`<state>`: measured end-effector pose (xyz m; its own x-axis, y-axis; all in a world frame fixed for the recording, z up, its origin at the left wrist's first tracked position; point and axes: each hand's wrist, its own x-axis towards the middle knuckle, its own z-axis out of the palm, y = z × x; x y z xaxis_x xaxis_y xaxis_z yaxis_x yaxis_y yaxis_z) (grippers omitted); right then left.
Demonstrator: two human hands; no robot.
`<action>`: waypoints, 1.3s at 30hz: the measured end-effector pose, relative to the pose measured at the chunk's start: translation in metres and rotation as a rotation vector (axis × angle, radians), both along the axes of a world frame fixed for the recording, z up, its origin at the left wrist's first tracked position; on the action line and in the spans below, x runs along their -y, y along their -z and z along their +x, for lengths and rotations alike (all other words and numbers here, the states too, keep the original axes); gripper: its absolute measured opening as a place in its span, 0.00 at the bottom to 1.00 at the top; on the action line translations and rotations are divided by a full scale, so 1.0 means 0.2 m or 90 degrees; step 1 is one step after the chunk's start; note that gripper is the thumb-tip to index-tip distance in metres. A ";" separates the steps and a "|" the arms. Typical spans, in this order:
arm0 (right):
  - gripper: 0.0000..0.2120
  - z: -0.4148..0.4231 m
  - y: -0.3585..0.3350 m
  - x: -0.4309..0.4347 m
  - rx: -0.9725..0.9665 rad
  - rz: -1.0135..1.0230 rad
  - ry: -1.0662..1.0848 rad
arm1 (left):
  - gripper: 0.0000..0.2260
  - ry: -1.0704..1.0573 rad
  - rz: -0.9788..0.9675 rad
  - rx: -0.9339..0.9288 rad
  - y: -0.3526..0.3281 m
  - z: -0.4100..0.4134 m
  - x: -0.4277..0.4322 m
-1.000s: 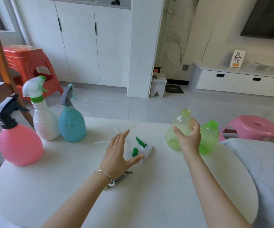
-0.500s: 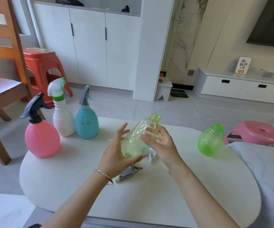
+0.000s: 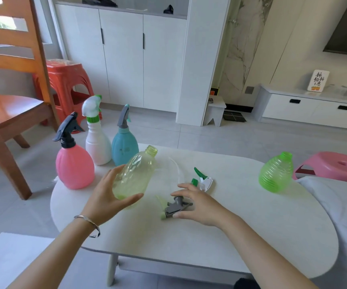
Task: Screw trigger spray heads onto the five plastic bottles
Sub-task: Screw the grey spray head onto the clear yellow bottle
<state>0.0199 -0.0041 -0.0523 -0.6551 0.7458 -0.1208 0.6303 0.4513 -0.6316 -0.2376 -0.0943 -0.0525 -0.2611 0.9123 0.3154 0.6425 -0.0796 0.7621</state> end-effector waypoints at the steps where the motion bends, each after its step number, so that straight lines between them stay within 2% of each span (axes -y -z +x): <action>1: 0.27 -0.01 0.00 0.01 0.013 0.010 0.000 | 0.40 -0.004 -0.003 -0.002 0.01 -0.01 0.01; 4: 0.27 -0.05 0.02 0.02 0.076 0.067 -0.017 | 0.40 -0.007 -0.005 0.009 0.02 -0.03 0.02; 6: 0.23 -0.07 0.03 0.02 0.095 0.095 -0.022 | 0.39 -0.006 0.003 0.016 0.01 -0.03 0.02; 10: 0.17 -0.08 0.05 0.01 0.052 0.092 -0.008 | 0.40 0.000 0.023 0.035 -0.01 0.00 0.01; 12: 0.13 -0.08 0.04 0.00 -0.041 0.034 0.022 | 0.39 0.005 0.031 0.041 -0.02 0.01 -0.01; 16: 0.03 -0.09 -0.08 -0.02 -0.334 -0.130 0.148 | 0.39 0.000 0.043 0.045 -0.02 0.01 -0.03; 17: 0.04 -0.08 -0.12 -0.02 -0.405 -0.170 0.179 | 0.39 0.000 0.044 0.046 -0.02 0.01 -0.03; 20: 0.15 -0.02 -0.21 -0.06 -0.601 -0.324 0.255 | 0.38 0.003 0.041 0.039 -0.01 0.01 -0.04; 23: 0.19 0.04 -0.24 -0.09 -0.715 -0.433 0.332 | 0.36 -0.001 0.035 0.021 0.01 0.02 -0.05; 25: 0.16 0.07 -0.25 -0.11 -0.715 -0.424 0.364 | 0.36 -0.003 0.032 0.013 0.01 0.03 -0.05; 29: 0.02 0.12 -0.24 -0.13 -0.669 -0.325 0.379 | 0.35 -0.007 0.026 -0.004 0.02 0.03 -0.07; 34: 0.03 0.20 -0.27 -0.15 -0.716 -0.277 0.423 | 0.35 -0.021 0.020 -0.026 0.04 0.03 -0.09; 39: 0.07 0.25 -0.29 -0.17 -0.751 -0.281 0.436 | 0.36 -0.047 0.019 -0.020 0.06 0.04 -0.11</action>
<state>0.0702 0.0302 0.0049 -0.0671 0.9952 -0.0706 -0.3421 -0.0895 -0.9354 -0.2293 -0.0720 -0.0643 -0.3169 0.8808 0.3517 0.6707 -0.0541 0.7397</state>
